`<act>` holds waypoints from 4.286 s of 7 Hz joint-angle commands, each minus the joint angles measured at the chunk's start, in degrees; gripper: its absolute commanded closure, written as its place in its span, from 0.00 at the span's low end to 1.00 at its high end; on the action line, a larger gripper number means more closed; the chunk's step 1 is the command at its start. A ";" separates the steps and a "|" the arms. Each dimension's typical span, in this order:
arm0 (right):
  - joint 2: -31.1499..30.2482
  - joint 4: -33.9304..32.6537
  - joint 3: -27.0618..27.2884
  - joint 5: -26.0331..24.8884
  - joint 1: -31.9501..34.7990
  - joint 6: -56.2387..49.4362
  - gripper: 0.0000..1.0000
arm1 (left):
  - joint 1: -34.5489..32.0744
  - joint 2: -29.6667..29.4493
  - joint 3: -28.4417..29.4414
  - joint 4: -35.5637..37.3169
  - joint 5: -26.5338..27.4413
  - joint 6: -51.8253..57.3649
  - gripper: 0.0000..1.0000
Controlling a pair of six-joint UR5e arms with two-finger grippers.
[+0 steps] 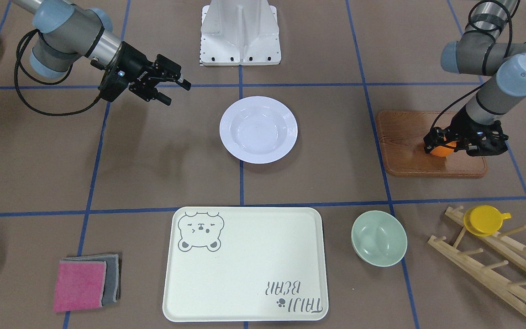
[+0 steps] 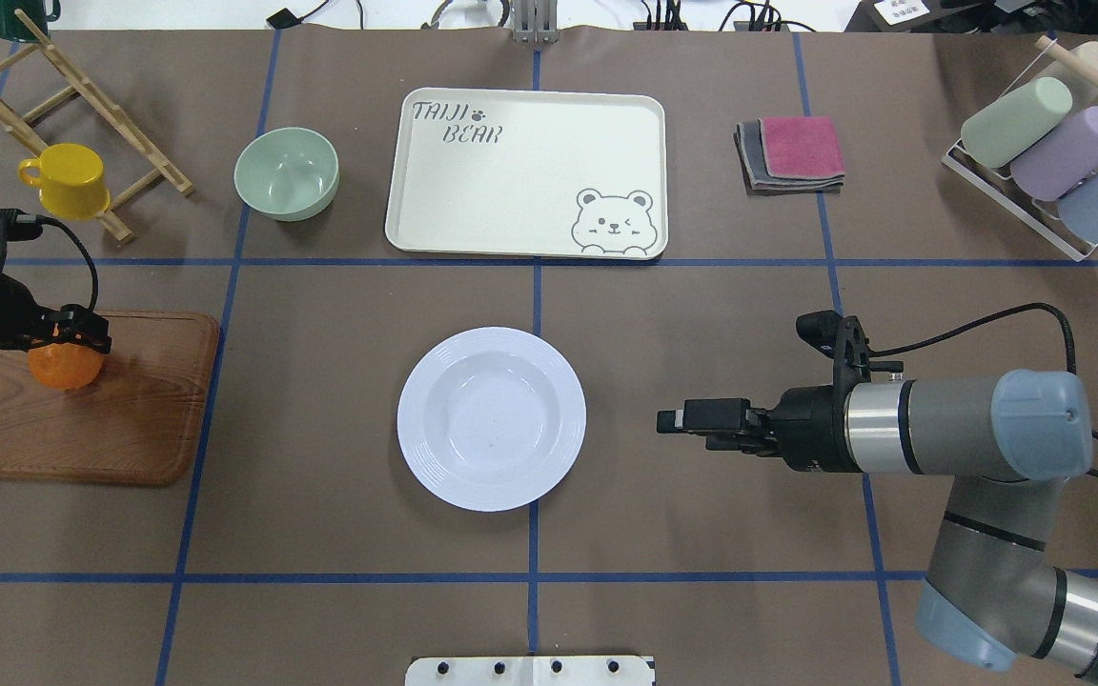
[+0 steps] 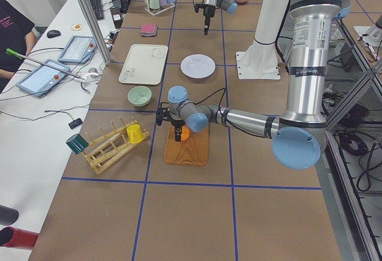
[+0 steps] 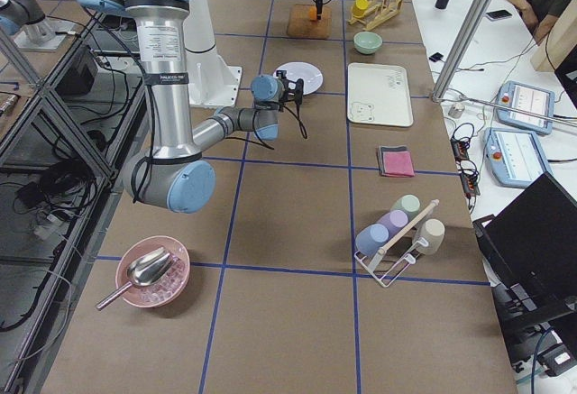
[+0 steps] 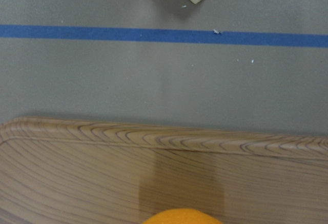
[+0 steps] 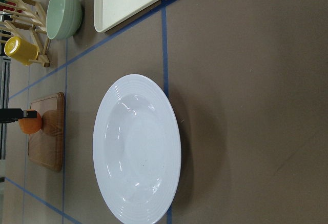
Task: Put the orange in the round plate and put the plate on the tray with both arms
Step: 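Carry the orange over the plate with the left gripper while the right grips the rim, then lower the orange onto the white plate and open the left gripper, then lift the plate rim with the right gripper toward the tray while the left withdraws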
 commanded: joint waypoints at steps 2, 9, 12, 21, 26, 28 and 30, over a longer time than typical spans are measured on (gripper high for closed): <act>0.24 0.09 -0.01 -0.08 -0.08 0.17 0.00 | 0.02 -0.05 -2.10 0.84 -0.87 -0.29 0.28; 14.82 3.14 -15.18 -7.72 -0.16 3.34 0.00 | 14.93 -29.92 -8.71 29.76 5.25 -26.72 0.28; 15.00 6.24 -19.25 -8.07 -1.12 3.25 0.00 | 21.80 -34.58 -5.56 27.41 8.35 -32.36 0.26; 16.23 6.15 -20.40 -11.06 -5.96 5.10 0.00 | 23.22 -34.42 -2.37 19.66 12.48 -35.01 0.03; 17.99 7.72 -20.75 -13.09 -7.20 6.84 0.45 | 19.98 -31.71 -6.84 20.10 10.21 -34.39 0.03; 17.90 11.07 -21.01 -13.17 -6.84 8.88 0.97 | 14.46 -27.94 -10.88 20.18 3.54 -28.26 0.03; 18.08 10.99 -21.01 -13.26 -6.93 9.14 1.00 | 12.77 -27.21 -12.13 20.18 2.64 -26.57 0.03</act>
